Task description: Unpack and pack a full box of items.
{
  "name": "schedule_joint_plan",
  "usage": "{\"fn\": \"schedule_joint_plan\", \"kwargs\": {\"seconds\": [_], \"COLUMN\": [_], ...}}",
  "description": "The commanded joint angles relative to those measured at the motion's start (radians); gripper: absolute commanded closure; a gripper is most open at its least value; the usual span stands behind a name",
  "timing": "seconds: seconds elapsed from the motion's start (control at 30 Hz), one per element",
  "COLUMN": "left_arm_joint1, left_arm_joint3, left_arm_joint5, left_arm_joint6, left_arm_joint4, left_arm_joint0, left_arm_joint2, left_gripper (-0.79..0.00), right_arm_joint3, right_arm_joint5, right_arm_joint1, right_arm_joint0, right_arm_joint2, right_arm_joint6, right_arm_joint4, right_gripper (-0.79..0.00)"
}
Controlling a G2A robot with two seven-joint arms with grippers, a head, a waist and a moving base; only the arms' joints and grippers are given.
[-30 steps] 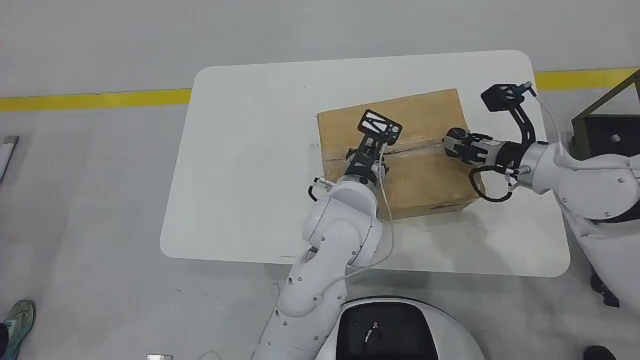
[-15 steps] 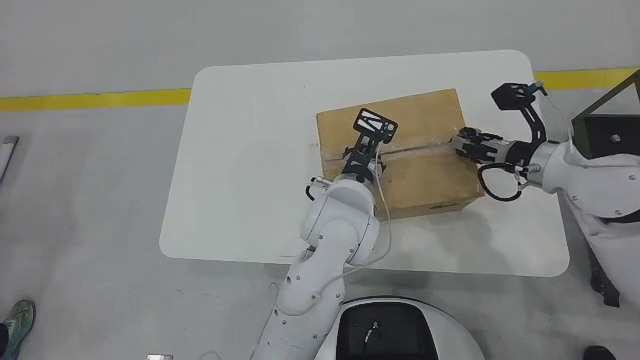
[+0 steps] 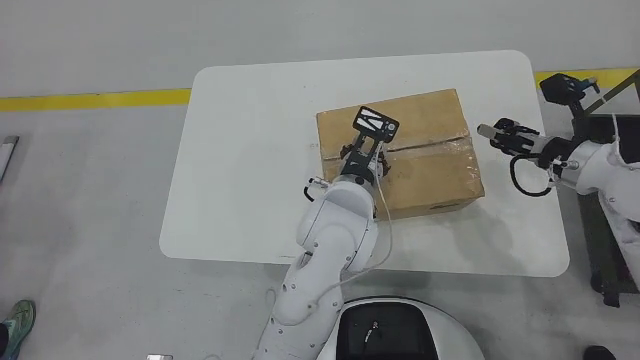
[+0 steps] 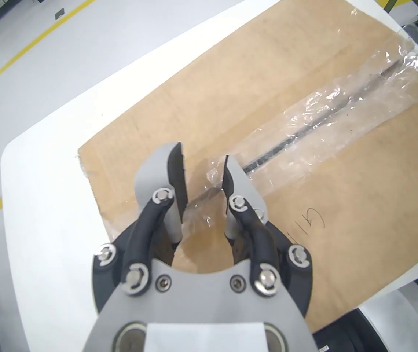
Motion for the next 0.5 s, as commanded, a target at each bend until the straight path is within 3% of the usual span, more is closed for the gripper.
{"fn": "schedule_joint_plan", "kwargs": {"seconds": [0.0,0.13,0.17,0.2,0.23,0.47], "left_arm_joint1": [0.001,0.003,0.004,0.005,0.007,0.023], "left_arm_joint3": [-0.028,-0.1,-0.122,-0.143,-0.168,-0.345], "left_arm_joint5": [-0.001,0.007,0.008,0.011,0.014,0.041], "left_arm_joint6": [-0.003,-0.004,-0.001,-0.001,-0.001,-0.016], "left_arm_joint4": [-0.002,0.004,0.013,0.023,0.035,0.103], "left_arm_joint0": [0.009,0.03,0.035,0.042,0.05,0.152], "left_arm_joint2": [-0.004,-0.018,-0.023,-0.028,-0.037,-0.148], "left_gripper": [-0.785,-0.785,-0.785,-0.785,-0.785,-0.785], "right_arm_joint3": [-0.011,-0.058,-0.068,-0.073,-0.077,-0.04], "right_arm_joint5": [0.0,-0.014,-0.031,-0.05,-0.072,-0.193], "right_arm_joint1": [-0.001,-0.007,-0.009,-0.011,-0.013,-0.037], "right_arm_joint0": [-0.013,-0.04,-0.045,-0.047,-0.043,0.048], "right_arm_joint2": [0.015,0.031,0.027,0.021,0.012,-0.185], "right_arm_joint6": [-0.03,-0.128,-0.151,-0.175,-0.202,-0.3], "right_arm_joint4": [0.012,0.065,0.074,0.086,0.095,0.086], "right_gripper": [-0.351,-0.332,-0.262,-0.102,0.0,0.0]}}
